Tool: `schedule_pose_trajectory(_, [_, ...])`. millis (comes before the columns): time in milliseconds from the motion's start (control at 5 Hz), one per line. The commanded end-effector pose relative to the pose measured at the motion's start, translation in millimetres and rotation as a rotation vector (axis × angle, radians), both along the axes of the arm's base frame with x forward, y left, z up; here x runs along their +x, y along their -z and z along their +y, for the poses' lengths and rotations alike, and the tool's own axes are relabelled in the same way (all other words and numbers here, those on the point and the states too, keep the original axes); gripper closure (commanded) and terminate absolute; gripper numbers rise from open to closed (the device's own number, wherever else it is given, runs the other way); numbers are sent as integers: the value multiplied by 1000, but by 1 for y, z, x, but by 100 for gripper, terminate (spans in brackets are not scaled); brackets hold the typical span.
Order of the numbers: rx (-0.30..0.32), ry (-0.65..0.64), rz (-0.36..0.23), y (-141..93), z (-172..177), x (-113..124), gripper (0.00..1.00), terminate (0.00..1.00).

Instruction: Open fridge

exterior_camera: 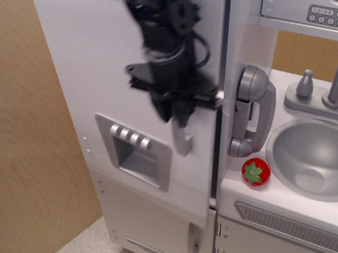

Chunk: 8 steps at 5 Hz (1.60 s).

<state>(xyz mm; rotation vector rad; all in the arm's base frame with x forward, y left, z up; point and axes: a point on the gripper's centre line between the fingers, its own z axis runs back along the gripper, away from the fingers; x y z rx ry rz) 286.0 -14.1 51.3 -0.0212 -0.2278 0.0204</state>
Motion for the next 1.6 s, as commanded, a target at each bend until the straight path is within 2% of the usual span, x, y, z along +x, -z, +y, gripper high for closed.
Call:
schedule_pose_trajectory(0, [22, -22, 62, -38, 41, -47, 0, 0])
schedule_pose_trajectory(200, [112, -10, 156, -38, 34, -71, 0, 0])
schedule_pose_trajectory(400, [133, 44, 153, -40, 11, -92, 0, 0])
schedule_pose_trajectory(800, [92, 149, 150, -40, -51, -111, 0, 0])
schedule_pose_trajectory(1000, [72, 114, 144, -36, -75, -98, 0, 0])
schedule_pose_trajectory(1200, [39, 75, 132, -36, -89, -68, 0, 0])
schedule_pose_trajectory(1400, [24, 26, 114, -42, -88, -41, 0, 0])
